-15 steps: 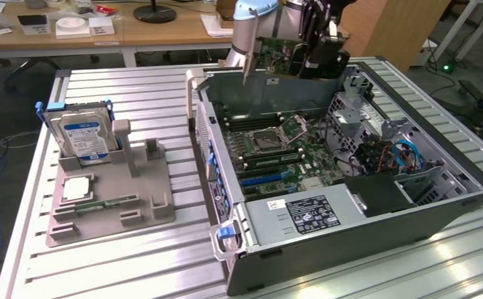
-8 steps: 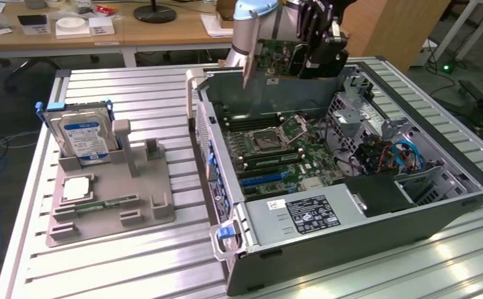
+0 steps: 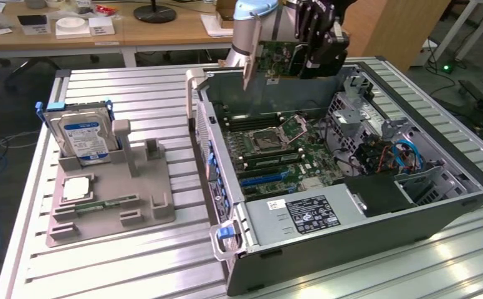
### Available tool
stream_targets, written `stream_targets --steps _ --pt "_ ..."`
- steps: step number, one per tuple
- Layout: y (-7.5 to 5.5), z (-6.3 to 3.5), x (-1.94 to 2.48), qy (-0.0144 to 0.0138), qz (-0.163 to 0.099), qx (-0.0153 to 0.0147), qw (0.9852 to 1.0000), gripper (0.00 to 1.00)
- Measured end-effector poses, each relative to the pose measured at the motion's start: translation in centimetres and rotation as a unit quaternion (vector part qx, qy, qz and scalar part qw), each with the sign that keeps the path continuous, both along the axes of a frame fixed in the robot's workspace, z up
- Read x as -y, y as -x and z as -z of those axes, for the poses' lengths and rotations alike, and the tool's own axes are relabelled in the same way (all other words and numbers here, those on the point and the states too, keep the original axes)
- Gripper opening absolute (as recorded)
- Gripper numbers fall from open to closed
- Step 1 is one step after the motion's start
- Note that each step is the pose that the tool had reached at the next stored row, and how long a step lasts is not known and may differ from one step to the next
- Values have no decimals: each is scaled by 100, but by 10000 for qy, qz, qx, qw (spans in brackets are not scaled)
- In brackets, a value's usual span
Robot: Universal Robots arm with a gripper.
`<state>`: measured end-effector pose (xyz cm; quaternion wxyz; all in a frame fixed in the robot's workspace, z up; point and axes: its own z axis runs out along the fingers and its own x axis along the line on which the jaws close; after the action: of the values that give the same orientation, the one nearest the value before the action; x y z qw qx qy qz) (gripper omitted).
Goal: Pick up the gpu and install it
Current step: 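Insert the gpu into the slot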
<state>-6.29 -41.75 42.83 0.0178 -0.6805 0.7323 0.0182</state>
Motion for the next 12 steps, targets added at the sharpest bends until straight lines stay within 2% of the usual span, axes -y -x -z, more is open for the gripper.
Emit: stream_targets --steps 12 --pt "0 0 0 0 -452 3 9990 28"
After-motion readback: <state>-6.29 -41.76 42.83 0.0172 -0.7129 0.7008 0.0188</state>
